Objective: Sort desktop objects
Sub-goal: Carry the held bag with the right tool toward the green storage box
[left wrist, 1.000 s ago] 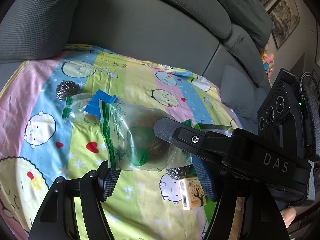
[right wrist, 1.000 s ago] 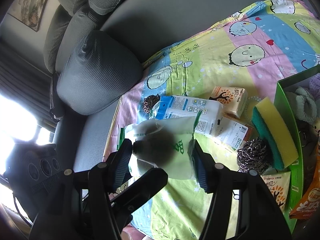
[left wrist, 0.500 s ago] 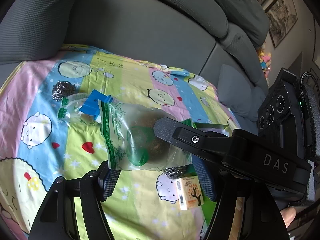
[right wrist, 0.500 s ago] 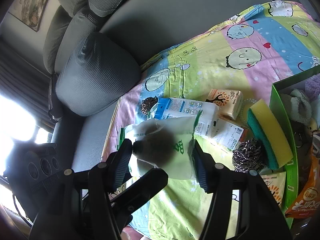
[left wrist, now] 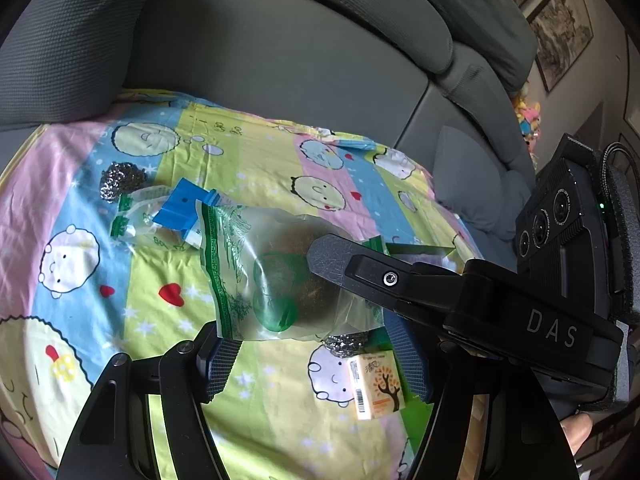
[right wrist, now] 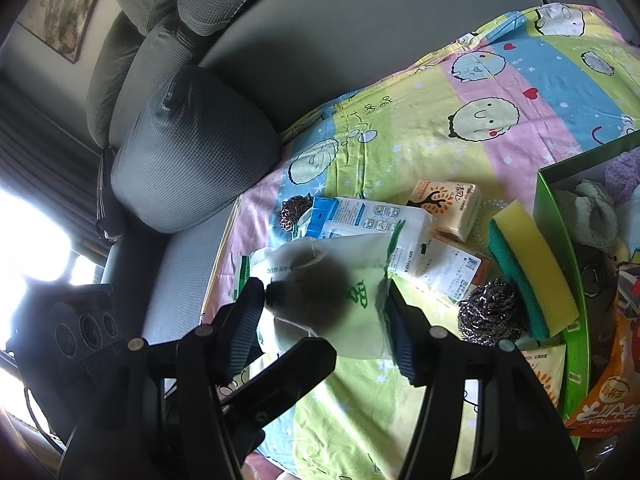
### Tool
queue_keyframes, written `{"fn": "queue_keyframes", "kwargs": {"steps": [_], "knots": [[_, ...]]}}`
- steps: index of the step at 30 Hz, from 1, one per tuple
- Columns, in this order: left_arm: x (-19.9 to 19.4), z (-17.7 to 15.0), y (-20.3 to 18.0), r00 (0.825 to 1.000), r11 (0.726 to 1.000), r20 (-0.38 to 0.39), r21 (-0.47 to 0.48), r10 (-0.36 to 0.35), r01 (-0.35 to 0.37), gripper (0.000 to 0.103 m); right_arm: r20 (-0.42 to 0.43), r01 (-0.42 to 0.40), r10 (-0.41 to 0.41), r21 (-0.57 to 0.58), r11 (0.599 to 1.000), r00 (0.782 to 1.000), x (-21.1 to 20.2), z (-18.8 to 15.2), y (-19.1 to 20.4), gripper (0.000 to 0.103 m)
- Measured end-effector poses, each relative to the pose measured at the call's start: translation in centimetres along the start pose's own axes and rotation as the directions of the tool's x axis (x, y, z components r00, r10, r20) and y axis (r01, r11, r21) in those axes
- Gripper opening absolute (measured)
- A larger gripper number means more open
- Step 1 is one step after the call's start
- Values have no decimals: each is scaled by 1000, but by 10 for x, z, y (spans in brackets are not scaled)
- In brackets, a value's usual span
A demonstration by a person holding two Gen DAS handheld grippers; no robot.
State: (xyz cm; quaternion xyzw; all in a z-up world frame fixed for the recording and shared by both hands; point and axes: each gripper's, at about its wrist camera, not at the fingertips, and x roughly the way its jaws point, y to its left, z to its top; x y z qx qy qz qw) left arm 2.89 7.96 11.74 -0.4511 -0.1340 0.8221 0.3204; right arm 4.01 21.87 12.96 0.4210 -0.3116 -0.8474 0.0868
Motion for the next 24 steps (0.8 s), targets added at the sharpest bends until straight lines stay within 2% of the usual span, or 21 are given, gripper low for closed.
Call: {"fn": "queue_keyframes", "kwargs": {"steps": [24], "knots": [[1, 1, -4, 1000, 1000, -3, 18, -4, 4, 70, 10, 4, -4, -9, 1000, 1000, -5, 1, -1, 60]]}}
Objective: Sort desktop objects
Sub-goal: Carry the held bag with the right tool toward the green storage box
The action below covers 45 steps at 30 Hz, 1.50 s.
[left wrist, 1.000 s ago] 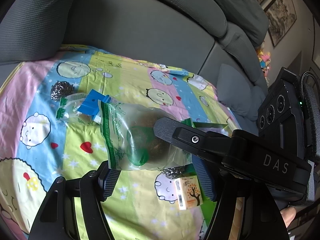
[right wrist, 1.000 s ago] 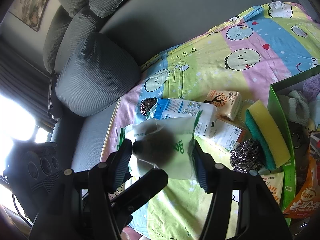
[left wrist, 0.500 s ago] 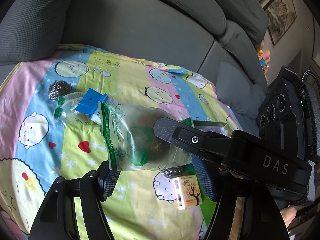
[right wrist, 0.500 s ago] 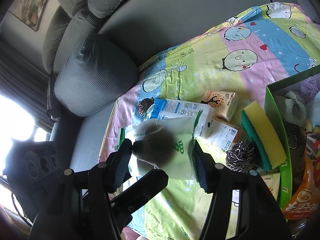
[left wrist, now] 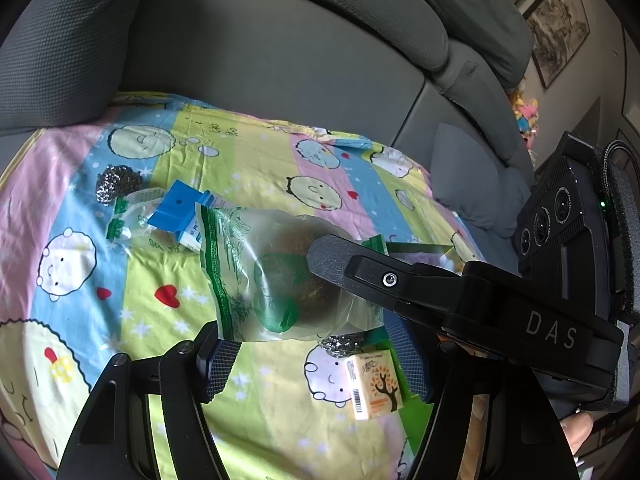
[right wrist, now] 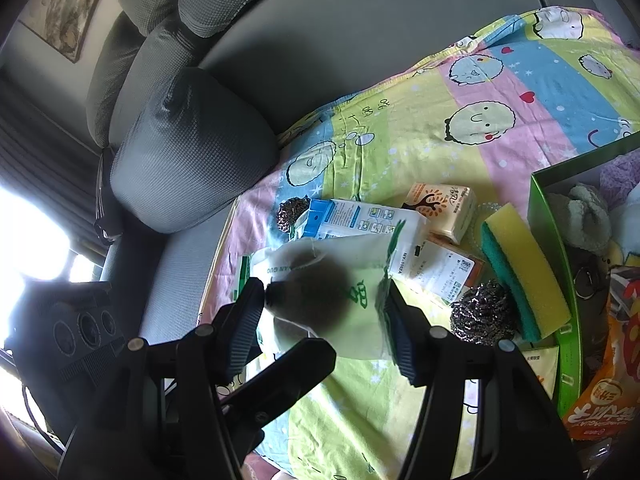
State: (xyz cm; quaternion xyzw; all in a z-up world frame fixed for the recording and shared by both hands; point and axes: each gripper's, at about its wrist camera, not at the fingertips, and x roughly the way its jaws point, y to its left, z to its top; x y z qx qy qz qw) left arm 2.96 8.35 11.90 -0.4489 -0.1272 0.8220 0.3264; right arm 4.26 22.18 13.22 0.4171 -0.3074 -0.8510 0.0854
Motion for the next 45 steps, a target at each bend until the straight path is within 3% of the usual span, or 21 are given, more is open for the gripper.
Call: {"fn": "queue_keyframes", "kwargs": {"steps": [20, 45], "knots": [[4, 3, -15, 1000, 999, -1, 41, -29, 29, 70, 45, 14, -14, 8, 1000, 999, -18, 1, -4, 60], [41, 9, -82, 995, 979, -80, 188, -63, 77, 70, 171, 48, -72, 139, 989, 983, -73, 4, -61, 60]]}}
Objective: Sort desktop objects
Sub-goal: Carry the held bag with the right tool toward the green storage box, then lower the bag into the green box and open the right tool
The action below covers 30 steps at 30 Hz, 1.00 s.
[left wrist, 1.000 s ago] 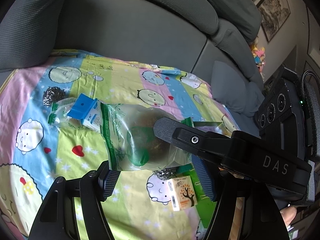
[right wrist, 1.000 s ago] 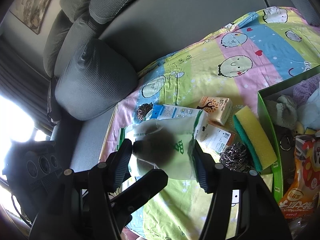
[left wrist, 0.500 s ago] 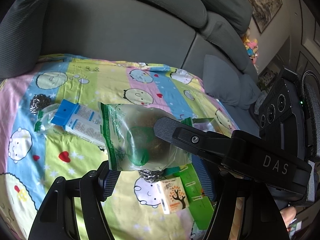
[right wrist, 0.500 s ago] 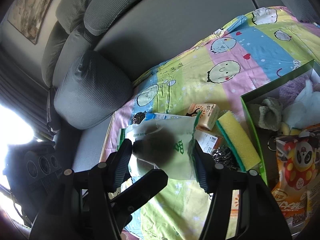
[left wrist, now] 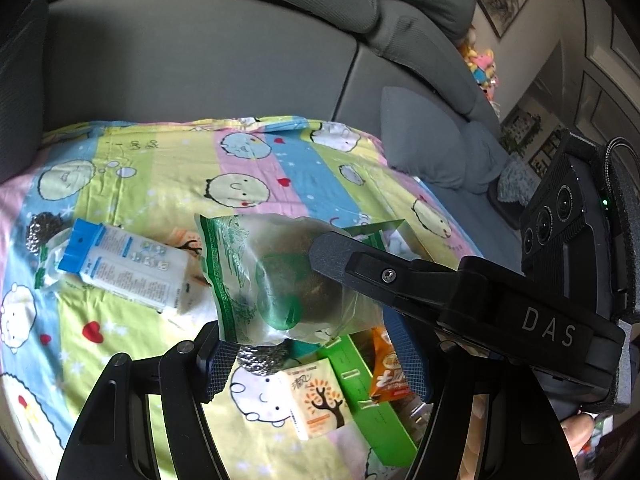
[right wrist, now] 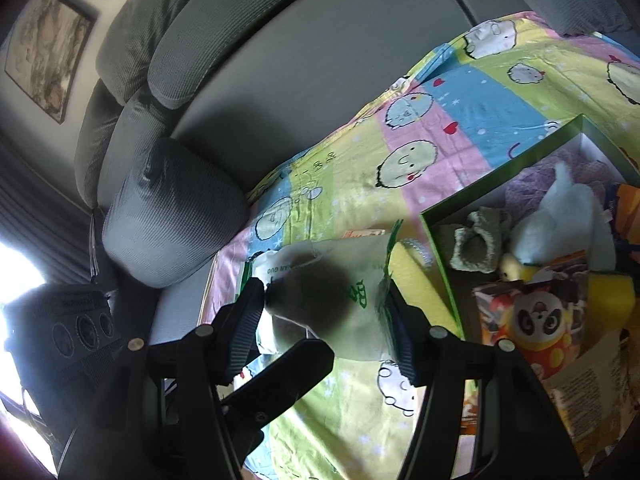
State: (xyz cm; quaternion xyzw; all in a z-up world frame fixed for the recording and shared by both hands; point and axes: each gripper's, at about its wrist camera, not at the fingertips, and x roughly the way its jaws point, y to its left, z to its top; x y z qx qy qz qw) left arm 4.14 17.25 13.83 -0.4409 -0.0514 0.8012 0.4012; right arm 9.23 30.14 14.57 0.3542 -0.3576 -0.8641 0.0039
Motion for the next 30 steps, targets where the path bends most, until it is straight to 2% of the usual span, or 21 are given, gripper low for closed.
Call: {"fn": "queue_keyframes", "kwargs": {"steps": [5, 17, 30], "knots": [[12, 7, -21, 1000, 998, -24, 69, 2, 0, 70, 37, -11, 9, 47, 999, 999, -11, 5, -18, 60], [57, 21, -52, 994, 987, -102, 151, -38, 54, 70, 111, 12, -36, 208, 978, 993, -31, 15, -69, 60], [92, 35, -42, 987, 987, -147, 133, -67, 87, 70, 107, 48, -82, 287, 957, 991, -13, 34, -92, 60]]}}
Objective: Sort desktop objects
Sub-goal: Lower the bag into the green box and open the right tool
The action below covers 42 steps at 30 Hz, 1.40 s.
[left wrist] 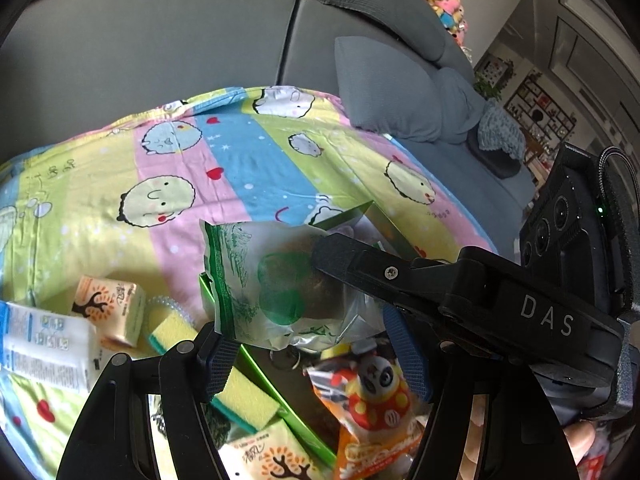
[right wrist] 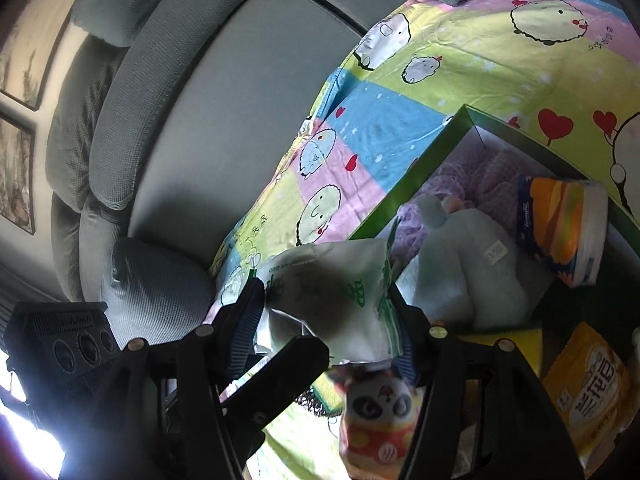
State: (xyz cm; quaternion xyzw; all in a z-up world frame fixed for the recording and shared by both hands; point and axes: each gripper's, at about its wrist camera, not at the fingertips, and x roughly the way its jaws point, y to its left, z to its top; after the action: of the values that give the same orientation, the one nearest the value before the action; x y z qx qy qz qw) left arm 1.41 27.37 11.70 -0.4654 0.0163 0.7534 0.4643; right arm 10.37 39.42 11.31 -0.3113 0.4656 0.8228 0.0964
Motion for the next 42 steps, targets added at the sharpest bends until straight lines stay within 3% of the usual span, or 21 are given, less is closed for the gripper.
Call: {"fn": "queue_keyframes", "kwargs": {"steps": [7, 17, 22, 26, 27, 28, 34, 37, 42], "knots": [[17, 1, 13, 999, 999, -42, -39, -8, 7, 70, -15, 75, -75, 22, 997, 997, 14, 3, -6, 59], [18, -1, 17, 999, 998, -42, -61, -14, 12, 70, 5, 128, -128, 32, 991, 992, 14, 2, -7, 58], [10, -1, 18, 1000, 998, -20, -62, -12, 11, 71, 34, 156, -156, 0, 988, 987, 10, 1, 0, 70], [7, -2, 21, 1000, 997, -19, -75, 10, -12, 80, 63, 194, -192, -29, 981, 979, 5, -1, 7, 72], [5, -2, 22, 1000, 997, -17, -79, 7, -8, 80, 70, 198, -195, -35, 980, 978, 4, -2, 8, 77], [3, -2, 23, 1000, 996, -12, -85, 2, -3, 80, 80, 196, -192, -38, 980, 978, 1, -3, 10, 81], [-20, -7, 27, 999, 994, 41, -104, -16, 20, 81, 129, 250, -241, -60, 966, 962, -9, -7, 19, 82], [-36, -14, 38, 996, 990, 82, -140, -20, 32, 90, 153, 285, -272, -64, 956, 950, -13, -8, 22, 82], [-66, -23, 57, 990, 980, 139, -201, 26, 2, 90, 134, 220, -210, -68, 973, 969, -16, -11, 24, 82]]}}
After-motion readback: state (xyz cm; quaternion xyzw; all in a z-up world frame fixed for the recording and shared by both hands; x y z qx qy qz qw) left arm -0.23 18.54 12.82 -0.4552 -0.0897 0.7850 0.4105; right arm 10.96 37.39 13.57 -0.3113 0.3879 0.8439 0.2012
